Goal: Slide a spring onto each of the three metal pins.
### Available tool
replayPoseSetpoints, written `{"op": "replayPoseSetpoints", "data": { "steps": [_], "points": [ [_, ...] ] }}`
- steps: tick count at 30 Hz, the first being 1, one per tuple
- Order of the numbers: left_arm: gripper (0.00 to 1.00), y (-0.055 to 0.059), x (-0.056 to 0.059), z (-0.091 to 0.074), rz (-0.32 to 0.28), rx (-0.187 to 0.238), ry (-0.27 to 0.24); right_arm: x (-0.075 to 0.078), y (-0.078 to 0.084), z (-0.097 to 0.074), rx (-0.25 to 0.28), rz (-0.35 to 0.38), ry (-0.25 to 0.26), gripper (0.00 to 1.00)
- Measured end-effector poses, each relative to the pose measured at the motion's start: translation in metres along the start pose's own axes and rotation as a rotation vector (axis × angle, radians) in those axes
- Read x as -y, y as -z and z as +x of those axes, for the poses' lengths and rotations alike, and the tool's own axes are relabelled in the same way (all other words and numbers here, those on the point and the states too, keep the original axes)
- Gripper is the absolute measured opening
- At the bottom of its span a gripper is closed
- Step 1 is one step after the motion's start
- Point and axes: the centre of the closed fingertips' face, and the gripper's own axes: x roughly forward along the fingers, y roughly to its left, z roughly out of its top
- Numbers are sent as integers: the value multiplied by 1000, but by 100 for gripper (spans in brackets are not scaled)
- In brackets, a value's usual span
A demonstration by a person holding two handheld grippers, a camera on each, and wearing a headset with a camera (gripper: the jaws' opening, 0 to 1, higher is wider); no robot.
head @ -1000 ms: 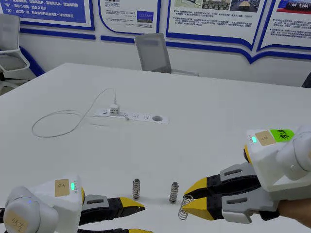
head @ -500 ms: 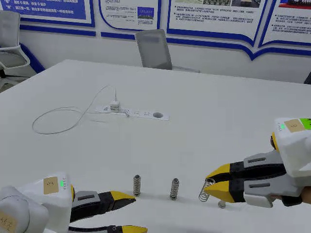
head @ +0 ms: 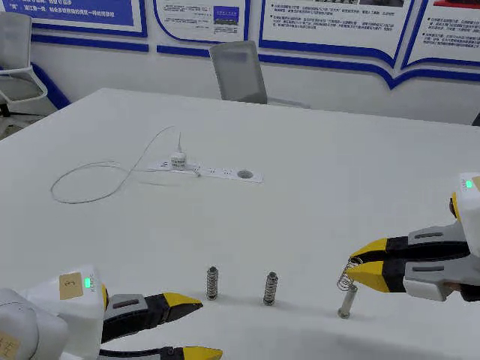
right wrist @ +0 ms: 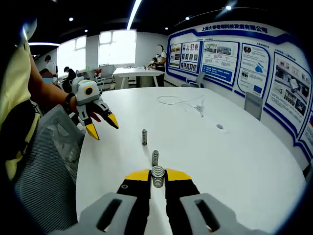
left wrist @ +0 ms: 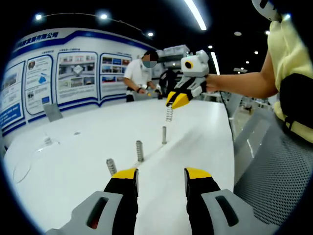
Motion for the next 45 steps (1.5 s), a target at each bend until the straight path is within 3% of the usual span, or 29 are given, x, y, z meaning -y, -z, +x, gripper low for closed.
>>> {"op": "replayPoseSetpoints", "data": {
  "steps": [14,45],
  "points": [
    [38,3,-2,0,-9,-6,-3,26,18,1,-24,40,77,12],
    [37,8,-3,1,-14,-25,-4,31,40,17,-39,87,77,12]
  ]
}}
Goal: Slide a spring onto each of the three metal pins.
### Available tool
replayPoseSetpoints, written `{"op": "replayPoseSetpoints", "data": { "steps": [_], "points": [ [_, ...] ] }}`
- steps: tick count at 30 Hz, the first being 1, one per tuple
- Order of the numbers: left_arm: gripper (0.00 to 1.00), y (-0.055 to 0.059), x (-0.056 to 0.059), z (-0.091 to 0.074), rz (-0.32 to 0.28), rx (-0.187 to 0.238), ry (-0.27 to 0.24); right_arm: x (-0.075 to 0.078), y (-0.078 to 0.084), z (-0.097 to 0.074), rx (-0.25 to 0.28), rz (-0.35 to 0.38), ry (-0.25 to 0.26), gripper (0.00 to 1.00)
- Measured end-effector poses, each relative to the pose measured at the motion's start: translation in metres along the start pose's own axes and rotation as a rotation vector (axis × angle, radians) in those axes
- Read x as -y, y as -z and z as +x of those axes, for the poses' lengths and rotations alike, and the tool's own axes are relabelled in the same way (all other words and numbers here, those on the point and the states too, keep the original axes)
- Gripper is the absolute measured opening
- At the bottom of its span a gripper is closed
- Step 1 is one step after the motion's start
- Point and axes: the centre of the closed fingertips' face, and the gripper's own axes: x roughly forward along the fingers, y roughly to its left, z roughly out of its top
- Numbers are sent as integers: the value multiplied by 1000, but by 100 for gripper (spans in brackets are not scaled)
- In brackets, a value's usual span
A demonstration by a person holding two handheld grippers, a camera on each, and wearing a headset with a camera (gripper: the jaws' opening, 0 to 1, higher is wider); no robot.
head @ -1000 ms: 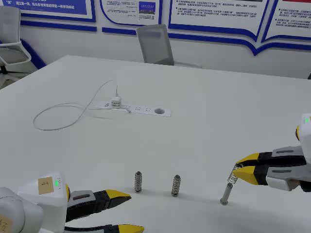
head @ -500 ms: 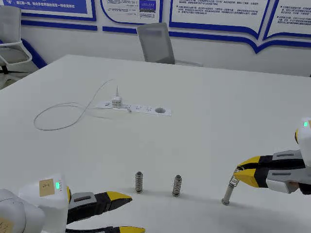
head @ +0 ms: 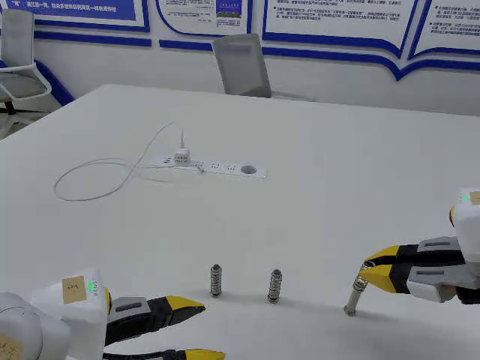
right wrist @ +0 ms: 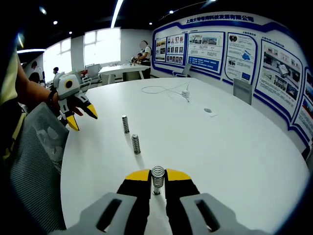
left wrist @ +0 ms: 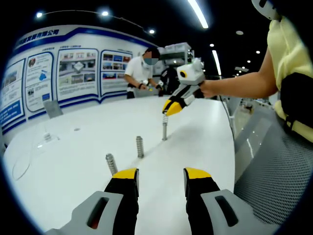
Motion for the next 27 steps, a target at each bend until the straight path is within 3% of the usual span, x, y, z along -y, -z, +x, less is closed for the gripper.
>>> {"op": "replayPoseSetpoints", "data": {
  "steps": [14,27],
  "points": [
    [37,1,-1,1,0,-3,-2,2,19,17,-13,24,14,12],
    [37,1,-1,2,-4,-1,-2,9,23,25,0,45,37,12]
  ]
}}
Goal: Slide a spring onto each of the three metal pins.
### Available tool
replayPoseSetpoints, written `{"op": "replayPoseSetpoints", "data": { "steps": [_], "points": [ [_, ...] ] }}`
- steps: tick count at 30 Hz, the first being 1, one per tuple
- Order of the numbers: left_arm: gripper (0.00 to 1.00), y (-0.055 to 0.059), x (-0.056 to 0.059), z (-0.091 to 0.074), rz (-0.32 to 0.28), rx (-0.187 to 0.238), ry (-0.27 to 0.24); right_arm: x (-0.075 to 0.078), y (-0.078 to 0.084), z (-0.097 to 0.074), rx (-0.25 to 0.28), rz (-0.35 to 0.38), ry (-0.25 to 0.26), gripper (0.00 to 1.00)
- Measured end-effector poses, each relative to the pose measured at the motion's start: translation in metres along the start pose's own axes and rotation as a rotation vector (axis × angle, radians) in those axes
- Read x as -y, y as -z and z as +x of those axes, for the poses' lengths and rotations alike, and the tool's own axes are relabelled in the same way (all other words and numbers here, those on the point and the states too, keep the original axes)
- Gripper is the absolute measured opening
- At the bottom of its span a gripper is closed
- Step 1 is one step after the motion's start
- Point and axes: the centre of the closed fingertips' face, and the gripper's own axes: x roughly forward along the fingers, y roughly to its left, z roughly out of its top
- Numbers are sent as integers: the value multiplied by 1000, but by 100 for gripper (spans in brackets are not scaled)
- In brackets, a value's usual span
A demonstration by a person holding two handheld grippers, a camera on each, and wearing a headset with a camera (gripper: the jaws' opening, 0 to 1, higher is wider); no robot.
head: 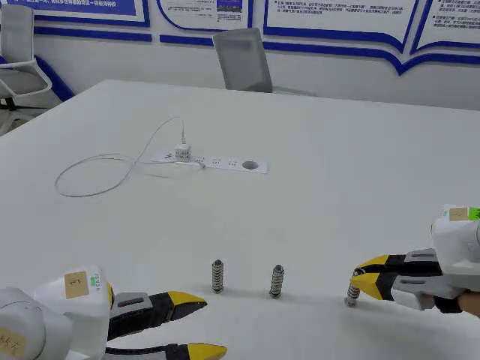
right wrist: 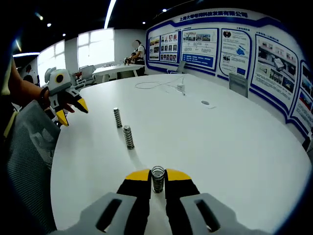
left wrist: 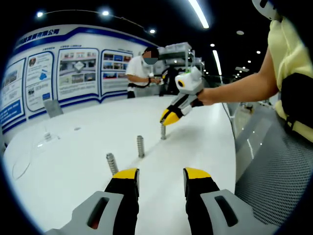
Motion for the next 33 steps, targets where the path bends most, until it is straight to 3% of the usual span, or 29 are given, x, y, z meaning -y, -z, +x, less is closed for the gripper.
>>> {"op": "replayPoseSetpoints", "data": {
  "steps": [33],
  "points": [
    [38,-1,2,3,-2,4,5,-2,15,7,-26,35,4,15]
  ]
}}
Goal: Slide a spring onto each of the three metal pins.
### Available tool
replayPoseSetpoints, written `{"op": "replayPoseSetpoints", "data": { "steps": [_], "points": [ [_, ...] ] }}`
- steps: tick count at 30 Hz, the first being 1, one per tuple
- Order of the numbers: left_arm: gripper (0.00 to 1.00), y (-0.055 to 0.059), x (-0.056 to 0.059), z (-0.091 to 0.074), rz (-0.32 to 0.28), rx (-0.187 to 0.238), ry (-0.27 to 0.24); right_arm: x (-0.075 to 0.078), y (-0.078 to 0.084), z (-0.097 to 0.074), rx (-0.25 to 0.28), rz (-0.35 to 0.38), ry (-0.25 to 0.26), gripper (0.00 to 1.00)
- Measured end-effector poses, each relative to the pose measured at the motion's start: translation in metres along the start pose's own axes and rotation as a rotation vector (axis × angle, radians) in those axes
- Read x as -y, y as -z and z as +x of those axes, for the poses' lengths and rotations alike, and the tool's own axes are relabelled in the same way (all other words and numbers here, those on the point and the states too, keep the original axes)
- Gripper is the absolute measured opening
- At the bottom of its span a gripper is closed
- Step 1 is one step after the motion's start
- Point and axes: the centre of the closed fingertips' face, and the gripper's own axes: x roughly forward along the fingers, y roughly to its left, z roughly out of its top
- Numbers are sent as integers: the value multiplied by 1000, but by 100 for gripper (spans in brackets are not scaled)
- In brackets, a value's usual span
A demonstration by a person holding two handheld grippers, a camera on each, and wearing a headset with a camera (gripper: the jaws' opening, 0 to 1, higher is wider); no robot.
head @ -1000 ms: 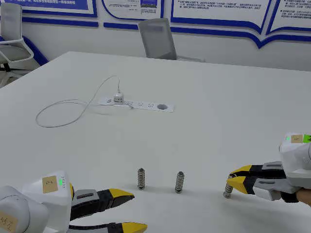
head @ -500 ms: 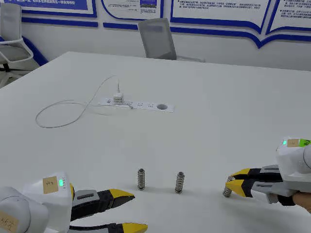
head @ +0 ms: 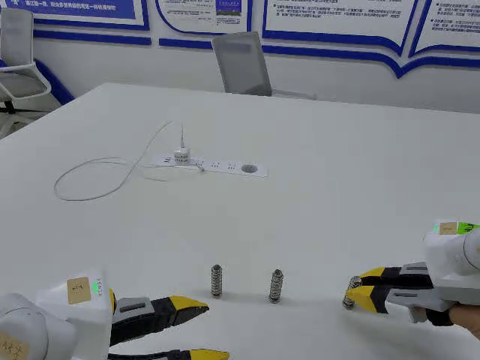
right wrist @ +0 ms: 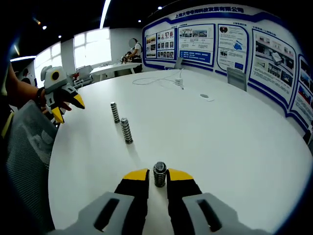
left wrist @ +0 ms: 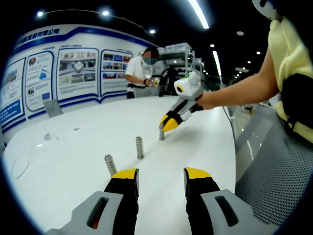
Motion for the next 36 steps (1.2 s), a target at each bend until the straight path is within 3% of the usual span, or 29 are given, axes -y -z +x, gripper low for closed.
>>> {"op": "replayPoseSetpoints", "data": {
  "steps": [19,36],
  "points": [
    [40,-2,-2,-1,-4,10,-11,0,22,-29,-1,29,39,26],
    [45,-2,-7,-4,-13,21,-27,-15,13,-61,87,32,74,35]
  ]
}}
